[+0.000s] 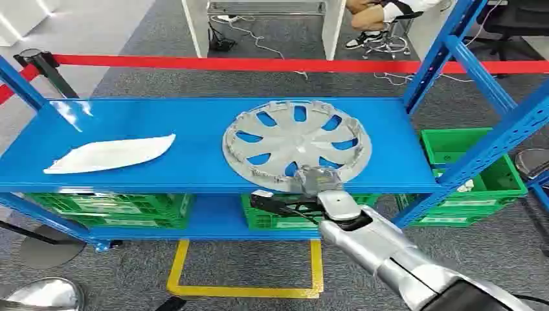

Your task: Take the parts from the cabinet and place them on the table.

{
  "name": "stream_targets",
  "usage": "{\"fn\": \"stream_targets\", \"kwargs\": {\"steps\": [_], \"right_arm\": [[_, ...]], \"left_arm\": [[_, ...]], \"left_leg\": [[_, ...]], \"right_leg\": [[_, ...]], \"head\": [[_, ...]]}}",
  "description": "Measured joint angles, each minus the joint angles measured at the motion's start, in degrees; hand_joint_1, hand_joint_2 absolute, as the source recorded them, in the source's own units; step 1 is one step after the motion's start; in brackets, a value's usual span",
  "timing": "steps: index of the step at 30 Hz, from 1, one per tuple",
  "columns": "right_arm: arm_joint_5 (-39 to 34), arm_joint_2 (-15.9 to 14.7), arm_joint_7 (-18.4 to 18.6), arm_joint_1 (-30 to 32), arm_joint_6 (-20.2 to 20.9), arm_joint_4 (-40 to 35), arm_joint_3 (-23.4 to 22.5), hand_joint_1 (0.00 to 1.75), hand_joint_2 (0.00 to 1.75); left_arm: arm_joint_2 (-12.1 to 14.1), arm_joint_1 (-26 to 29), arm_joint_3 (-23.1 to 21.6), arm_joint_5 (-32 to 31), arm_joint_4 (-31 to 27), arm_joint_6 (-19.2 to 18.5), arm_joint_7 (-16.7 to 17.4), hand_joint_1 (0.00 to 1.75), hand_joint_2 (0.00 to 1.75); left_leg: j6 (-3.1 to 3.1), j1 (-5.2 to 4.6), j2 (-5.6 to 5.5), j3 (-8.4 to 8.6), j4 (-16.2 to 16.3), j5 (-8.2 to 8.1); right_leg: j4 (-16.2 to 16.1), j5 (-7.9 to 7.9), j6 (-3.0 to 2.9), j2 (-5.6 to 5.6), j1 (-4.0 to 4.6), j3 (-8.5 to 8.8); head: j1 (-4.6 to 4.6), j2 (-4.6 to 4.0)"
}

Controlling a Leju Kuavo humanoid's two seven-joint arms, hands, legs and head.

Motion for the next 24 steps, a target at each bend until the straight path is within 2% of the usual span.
{"fn": "stream_targets", "kwargs": {"steps": [14, 24], "right_arm": [[0.26, 0.11, -0.15, -0.29, -0.07, 0.50, 0.35, 1.75, 1.75], [0.94, 0.33, -0.52, -0.01, -2.12, 0.52, 0.68, 1.75, 1.75]], "left_arm": [[0.00, 0.01, 0.00, 0.00, 0.00, 0.00, 0.00, 0.00, 0.00], [0.00, 0.03, 0.04, 0.09, 0.00, 0.00, -0.28, 0.00, 0.00]], "left_leg": [[0.00, 0.01, 0.00, 0.08, 0.00, 0.01], [0.00, 0.01, 0.00, 0.09, -0.01, 0.01]], "right_leg": [[0.00, 0.00, -0.01, -0.01, 0.02, 0.09], [0.00, 0.01, -0.01, 0.00, 0.02, 0.10]], "head": [[0.00, 0.00], [0.00, 0.00]]}}
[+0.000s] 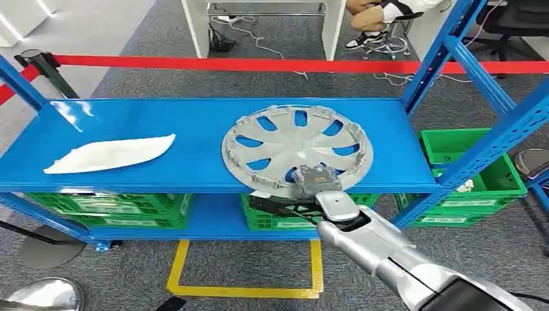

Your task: Take the parts from the cabinet and place them on the table.

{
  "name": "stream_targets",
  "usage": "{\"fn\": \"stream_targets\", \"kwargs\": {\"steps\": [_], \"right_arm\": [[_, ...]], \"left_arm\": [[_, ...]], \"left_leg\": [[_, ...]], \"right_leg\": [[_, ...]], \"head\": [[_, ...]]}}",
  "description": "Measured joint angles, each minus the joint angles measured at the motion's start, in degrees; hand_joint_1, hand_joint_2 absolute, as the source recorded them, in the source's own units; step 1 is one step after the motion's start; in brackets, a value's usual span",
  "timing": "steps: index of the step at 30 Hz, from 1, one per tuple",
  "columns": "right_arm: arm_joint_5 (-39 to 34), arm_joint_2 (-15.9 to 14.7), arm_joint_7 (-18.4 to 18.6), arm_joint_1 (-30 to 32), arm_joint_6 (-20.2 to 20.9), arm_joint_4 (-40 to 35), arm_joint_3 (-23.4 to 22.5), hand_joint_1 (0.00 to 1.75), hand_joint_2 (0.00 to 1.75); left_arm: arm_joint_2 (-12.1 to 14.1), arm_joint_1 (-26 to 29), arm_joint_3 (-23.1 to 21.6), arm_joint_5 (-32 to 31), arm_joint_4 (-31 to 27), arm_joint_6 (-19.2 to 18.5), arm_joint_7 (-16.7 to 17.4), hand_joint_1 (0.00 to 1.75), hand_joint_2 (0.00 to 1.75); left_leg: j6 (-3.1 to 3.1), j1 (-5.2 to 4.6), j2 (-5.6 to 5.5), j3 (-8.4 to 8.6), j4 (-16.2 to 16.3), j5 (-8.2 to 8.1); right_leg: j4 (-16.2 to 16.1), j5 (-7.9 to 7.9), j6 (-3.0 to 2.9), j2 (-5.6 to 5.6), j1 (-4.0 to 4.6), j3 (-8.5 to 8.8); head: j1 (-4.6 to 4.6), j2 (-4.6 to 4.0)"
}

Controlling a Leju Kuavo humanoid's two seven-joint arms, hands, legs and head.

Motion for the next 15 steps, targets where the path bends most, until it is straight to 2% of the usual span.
{"fn": "stream_targets", "kwargs": {"steps": [8, 12, 15], "right_arm": [[0.42, 0.18, -1.06, 0.45, -1.30, 0.00, 0.00, 1.75, 1.75], [-4.29, 0.37, -5.75, 2.06, -5.42, -0.81, -0.83, 1.75, 1.75], [-12.69, 0.52, -11.72, 4.52, -6.40, -4.18, -2.63, 1.75, 1.75]], "left_arm": [[0.00, 0.00, 0.04, 0.00, 0.00, 0.00, -0.24, 0.00, 0.00], [0.00, 0.06, 0.13, 0.04, 0.00, 0.09, -1.07, 0.00, 0.00], [0.00, 0.12, 0.31, 0.04, 0.00, 0.59, -2.56, 0.00, 0.00]], "left_leg": [[-0.01, 0.00, 0.02, 0.01, 0.00, -0.01], [-0.01, 0.02, 0.03, -0.02, -0.01, -0.01], [-0.01, 0.04, 0.02, -0.11, -0.01, 0.00]], "right_leg": [[0.00, 0.00, 0.00, 0.04, 0.01, -0.01], [0.00, 0.00, 0.00, 0.04, 0.02, -0.04], [0.01, 0.00, 0.00, -0.01, 0.04, -0.10]], "head": [[0.00, 0.00], [-0.02, 0.00], [0.02, 0.00]]}}
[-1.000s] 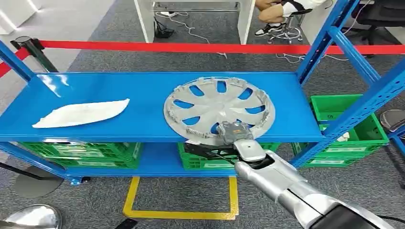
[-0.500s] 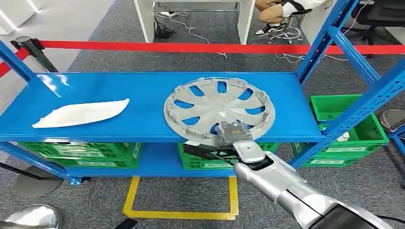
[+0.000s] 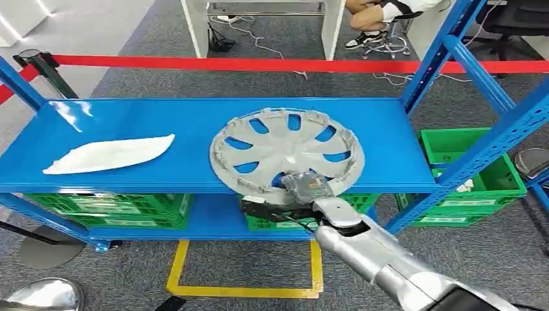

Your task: Take the parts from the cabinet and place them on the table.

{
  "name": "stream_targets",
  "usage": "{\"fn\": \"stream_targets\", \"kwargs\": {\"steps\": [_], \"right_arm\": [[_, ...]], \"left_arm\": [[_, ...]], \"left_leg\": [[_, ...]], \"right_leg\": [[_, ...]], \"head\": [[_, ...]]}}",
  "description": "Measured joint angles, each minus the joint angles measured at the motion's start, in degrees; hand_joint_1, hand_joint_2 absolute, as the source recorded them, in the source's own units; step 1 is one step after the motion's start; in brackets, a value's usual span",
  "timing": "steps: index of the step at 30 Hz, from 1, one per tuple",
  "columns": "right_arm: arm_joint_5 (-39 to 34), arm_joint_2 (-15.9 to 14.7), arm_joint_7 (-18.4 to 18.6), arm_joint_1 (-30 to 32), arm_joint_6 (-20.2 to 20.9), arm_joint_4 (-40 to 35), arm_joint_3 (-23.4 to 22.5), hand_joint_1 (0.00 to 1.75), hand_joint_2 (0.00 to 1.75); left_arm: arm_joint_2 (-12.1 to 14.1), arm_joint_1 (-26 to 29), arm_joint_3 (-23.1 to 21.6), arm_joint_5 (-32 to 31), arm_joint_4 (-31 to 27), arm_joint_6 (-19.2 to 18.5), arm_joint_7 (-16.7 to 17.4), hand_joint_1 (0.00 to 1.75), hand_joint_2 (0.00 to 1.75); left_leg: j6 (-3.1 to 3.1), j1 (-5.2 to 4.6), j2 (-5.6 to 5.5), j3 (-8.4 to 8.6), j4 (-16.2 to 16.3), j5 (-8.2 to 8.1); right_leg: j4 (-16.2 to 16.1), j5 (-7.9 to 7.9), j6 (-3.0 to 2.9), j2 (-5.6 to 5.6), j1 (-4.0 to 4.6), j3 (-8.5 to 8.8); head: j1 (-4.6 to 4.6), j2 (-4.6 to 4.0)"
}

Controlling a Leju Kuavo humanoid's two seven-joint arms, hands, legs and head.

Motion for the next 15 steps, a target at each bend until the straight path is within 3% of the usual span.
{"fn": "stream_targets", "kwargs": {"steps": [4, 7, 11, 15], "right_arm": [[-17.38, -0.02, -9.44, 3.69, -0.30, -8.46, -5.10, 1.75, 1.75], [-26.77, -0.11, -13.46, 7.43, -0.46, -15.11, -9.05, 1.75, 1.75], [-34.09, -0.35, -16.76, 11.66, -1.47, -22.51, -13.38, 1.75, 1.75], [-36.27, -0.48, -17.87, 14.46, -2.03, -26.61, -15.69, 1.75, 1.75]], "left_arm": [[0.02, 0.18, 0.17, -0.54, 0.00, 3.29, -3.73, 0.00, 0.00], [-0.24, 0.08, 0.20, -0.57, 0.00, 5.77, -4.63, 0.00, 0.00], [-0.79, 0.01, 0.24, -0.77, 0.00, 6.64, -5.42, 0.00, 0.00], [-0.94, -0.07, 0.24, -1.07, 0.00, 6.64, -5.72, 0.00, 0.00]], "left_leg": [[-0.11, 0.04, 0.10, 0.10, 0.00, -0.09], [-0.11, 0.04, 0.10, 0.10, 0.00, -0.12], [-0.12, 0.03, 0.10, 0.07, 0.00, -0.14], [-0.12, 0.04, 0.11, 0.01, 0.00, -0.13]], "right_leg": [[0.00, -0.03, -0.04, 0.16, 0.05, 0.00], [-0.01, -0.04, -0.04, 0.15, 0.04, -0.01], [-0.01, -0.04, -0.04, 0.15, 0.04, -0.03], [-0.01, -0.03, -0.04, 0.16, 0.04, -0.11]], "head": [[-0.02, 0.00], [-0.02, 0.00], [0.00, 0.00], [-0.04, 0.00]]}}
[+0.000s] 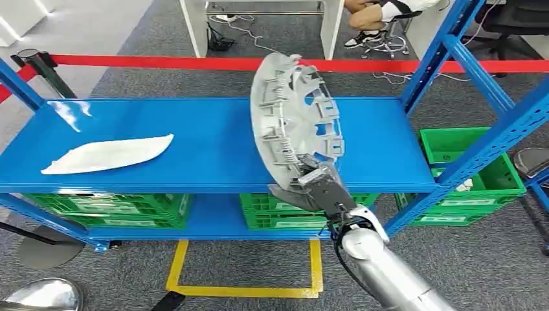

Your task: Take the parts from the cabinet and place them on the table.

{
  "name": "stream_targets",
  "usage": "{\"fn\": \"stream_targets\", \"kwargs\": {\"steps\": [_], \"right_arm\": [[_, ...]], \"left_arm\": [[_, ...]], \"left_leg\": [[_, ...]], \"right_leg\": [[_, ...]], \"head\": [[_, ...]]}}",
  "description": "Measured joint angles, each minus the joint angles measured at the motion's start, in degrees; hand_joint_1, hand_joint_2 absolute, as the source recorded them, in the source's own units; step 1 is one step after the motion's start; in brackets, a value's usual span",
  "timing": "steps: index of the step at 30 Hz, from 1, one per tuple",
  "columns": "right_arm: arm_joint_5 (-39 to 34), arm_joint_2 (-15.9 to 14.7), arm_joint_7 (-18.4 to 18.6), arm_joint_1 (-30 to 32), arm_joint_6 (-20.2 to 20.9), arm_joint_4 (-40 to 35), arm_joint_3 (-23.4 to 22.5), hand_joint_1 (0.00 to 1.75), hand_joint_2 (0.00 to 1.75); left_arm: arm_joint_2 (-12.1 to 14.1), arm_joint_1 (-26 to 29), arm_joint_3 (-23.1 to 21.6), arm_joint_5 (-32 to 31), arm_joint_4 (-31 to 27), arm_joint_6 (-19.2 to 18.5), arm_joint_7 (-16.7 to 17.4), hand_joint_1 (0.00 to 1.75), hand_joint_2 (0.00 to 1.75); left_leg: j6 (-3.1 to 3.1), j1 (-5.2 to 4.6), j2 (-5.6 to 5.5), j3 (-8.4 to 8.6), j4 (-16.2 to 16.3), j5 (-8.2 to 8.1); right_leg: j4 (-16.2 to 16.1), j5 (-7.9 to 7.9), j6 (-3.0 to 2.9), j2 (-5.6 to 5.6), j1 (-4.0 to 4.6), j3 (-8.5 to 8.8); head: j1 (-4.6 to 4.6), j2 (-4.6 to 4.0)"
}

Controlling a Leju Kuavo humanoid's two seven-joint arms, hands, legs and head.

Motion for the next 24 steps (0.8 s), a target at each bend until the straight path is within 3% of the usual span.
{"fn": "stream_targets", "kwargs": {"steps": [10, 11, 16, 22, 24], "right_arm": [[-6.53, -0.31, -1.88, 2.86, -0.04, -3.74, -2.78, 1.75, 1.75], [-7.06, -0.31, -2.01, 3.05, 0.02, -4.00, -3.02, 1.75, 1.75], [-12.50, -0.31, -4.48, 5.09, 0.48, -6.56, -4.59, 1.75, 1.75], [-14.30, -0.53, -7.26, 7.34, 1.21, -11.18, -5.82, 1.75, 1.75], [-15.63, -0.77, -7.76, 7.53, 2.74, -13.67, -5.82, 1.75, 1.75]], "left_arm": [[-0.11, -0.39, -0.04, -0.96, 0.00, 1.50, -1.94, 0.00, 0.00], [-0.11, -0.49, -0.07, -0.96, 0.00, 1.73, -2.21, 0.00, 1.75], [-0.15, -0.96, -0.15, -0.98, -0.02, 5.25, -8.16, 0.00, 1.75], [-0.15, -2.04, -0.15, -0.24, -0.07, 5.05, -12.11, 0.00, 1.75], [-0.20, -2.62, -0.15, 0.13, -0.07, 4.26, -11.86, 0.00, 1.75]], "left_leg": [[0.00, 0.00, 0.00, -0.02, -0.01, 0.00], [0.00, 0.00, 0.00, -0.02, -0.01, 0.00], [0.00, 0.00, 0.00, -0.05, -0.01, 0.00], [0.00, 0.00, 0.00, -0.09, -0.01, 0.01], [0.00, 0.00, 0.00, -0.11, -0.01, 0.01]], "right_leg": [[0.00, -0.01, 0.00, 0.00, 0.00, -0.02], [0.00, -0.01, 0.00, 0.00, 0.00, -0.03], [0.00, -0.01, 0.00, -0.01, 0.00, -0.05], [0.01, -0.01, 0.00, -0.01, 0.00, -0.09], [0.01, 0.00, 0.00, -0.01, 0.00, -0.11]], "head": [[0.04, 0.00], [0.04, 0.00], [0.04, 0.00], [0.02, 0.00], [0.02, 0.00]]}}
